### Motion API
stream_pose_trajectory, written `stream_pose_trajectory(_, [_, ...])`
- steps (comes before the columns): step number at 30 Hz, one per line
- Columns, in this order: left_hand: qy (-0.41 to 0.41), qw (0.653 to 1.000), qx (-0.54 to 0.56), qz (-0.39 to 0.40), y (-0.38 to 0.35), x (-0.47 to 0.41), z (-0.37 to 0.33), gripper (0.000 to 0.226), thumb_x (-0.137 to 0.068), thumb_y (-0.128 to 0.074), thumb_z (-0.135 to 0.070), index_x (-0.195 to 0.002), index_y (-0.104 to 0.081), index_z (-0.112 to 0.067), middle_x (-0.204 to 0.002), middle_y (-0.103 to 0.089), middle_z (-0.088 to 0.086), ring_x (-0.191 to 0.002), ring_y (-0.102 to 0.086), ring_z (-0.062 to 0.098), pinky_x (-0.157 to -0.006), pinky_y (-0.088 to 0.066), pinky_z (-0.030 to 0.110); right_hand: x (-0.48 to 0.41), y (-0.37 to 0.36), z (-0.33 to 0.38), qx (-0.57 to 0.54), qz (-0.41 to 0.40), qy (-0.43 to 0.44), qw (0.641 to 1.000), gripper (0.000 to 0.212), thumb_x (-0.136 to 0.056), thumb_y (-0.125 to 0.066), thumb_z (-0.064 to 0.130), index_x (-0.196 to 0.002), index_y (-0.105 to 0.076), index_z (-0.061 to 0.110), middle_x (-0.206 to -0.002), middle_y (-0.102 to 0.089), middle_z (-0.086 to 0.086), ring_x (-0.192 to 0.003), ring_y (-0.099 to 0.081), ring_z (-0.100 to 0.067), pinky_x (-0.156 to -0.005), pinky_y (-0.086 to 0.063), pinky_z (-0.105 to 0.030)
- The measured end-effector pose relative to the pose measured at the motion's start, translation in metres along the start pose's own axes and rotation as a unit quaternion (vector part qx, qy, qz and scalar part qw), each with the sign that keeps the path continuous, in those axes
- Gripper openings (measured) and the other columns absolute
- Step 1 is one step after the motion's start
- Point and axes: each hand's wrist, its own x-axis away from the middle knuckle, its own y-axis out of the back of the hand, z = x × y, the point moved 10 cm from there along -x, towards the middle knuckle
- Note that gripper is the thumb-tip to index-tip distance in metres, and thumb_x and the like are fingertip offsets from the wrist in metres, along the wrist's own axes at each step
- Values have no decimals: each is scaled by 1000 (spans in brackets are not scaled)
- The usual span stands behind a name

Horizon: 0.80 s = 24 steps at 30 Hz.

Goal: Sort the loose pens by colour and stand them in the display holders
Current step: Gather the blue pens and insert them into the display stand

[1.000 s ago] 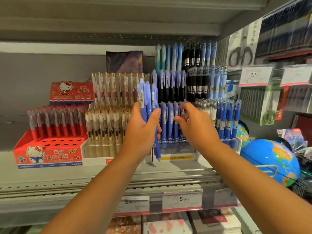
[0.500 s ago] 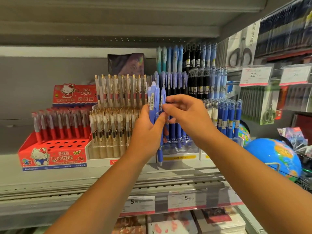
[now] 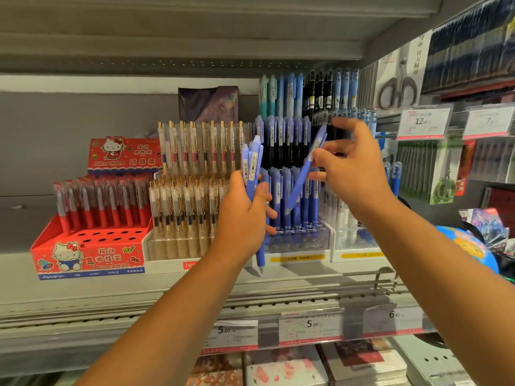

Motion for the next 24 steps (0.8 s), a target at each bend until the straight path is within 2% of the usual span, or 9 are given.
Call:
stream_pose_trajectory(1, [-2,1000,-8,-1,0,0,0,13,-104,-45,-21,-115,-47,-27,-89,-58,2,-56,-58,8,-49,-54,28,-1,5,2,37,-8,17,999,36,-94,-60,4,-119,-48,27,-91,-63,-3,-80,-70,-17,-62,-60,-26])
stream_pose_trajectory(3, [-5,1000,-18,-7,1,-1,-1,24,-104,-44,-22,-128,-44,-17,-87,-60,-3,-52,-53,9,-51,-55,35,1,6,8,132,-8,66,989,38,-95,-59,5,-124,-47,26,-90,-59,-3,-81,-67,-23,-65,-61,-40])
stream_pose_trajectory(5, [-12,1000,-14,-9,1,0,-3,24,-104,-45,-23,-128,-44,-19,-81,-64,-9,-51,-49,10,-53,-52,39,7,0,10,203,2,108,973,36,-95,-57,3,-124,-49,22,-88,-57,-2,-80,-62,-29,-66,-55,-50])
stream_pose_trajectory(9, [-25,1000,8,6,-2,2,-9,17,-104,-45,-23,-120,-42,-27,-85,-68,-15,-51,-47,11,-49,-49,31,16,-9,4,262,9,129,956,39,-95,-52,-2,-125,-47,22,-91,-56,-3,-84,-59,-29,-67,-51,-49])
stream_pose_trajectory(14, [-20,1000,16,3,-2,2,-9,8,-104,-45,-21,-112,-43,-22,-90,-70,-12,-50,-49,11,-48,-49,28,11,-10,0,289,19,117,950,43,-93,-53,-5,-123,-45,24,-89,-55,-3,-83,-60,-30,-65,-52,-52])
stream_pose_trajectory(17, [-23,1000,16,-3,0,3,-11,7,-104,-46,-19,-103,-45,-26,-90,-70,-6,-50,-51,14,-47,-50,29,10,-15,-11,313,57,87,944,40,-93,-54,-3,-121,-44,23,-84,-56,-6,-77,-60,-31,-62,-53,-53])
stream_pose_trajectory(20, [-24,1000,12,-2,0,3,-13,9,-103,-48,-20,-102,-47,-29,-90,-72,-6,-54,-57,21,-50,-53,37,16,-25,-24,365,98,70,923,41,-92,-52,-5,-123,-42,20,-79,-58,-13,-70,-60,-35,-60,-52,-56])
stream_pose_trajectory(24, [-17,1000,22,13,-3,3,-11,11,-103,-50,-20,-106,-52,-30,-80,-71,-11,-62,-66,21,-58,-58,35,15,-30,-26,450,104,84,883,51,-87,-54,-10,-125,-37,20,-74,-58,-13,-65,-59,-34,-53,-50,-48])
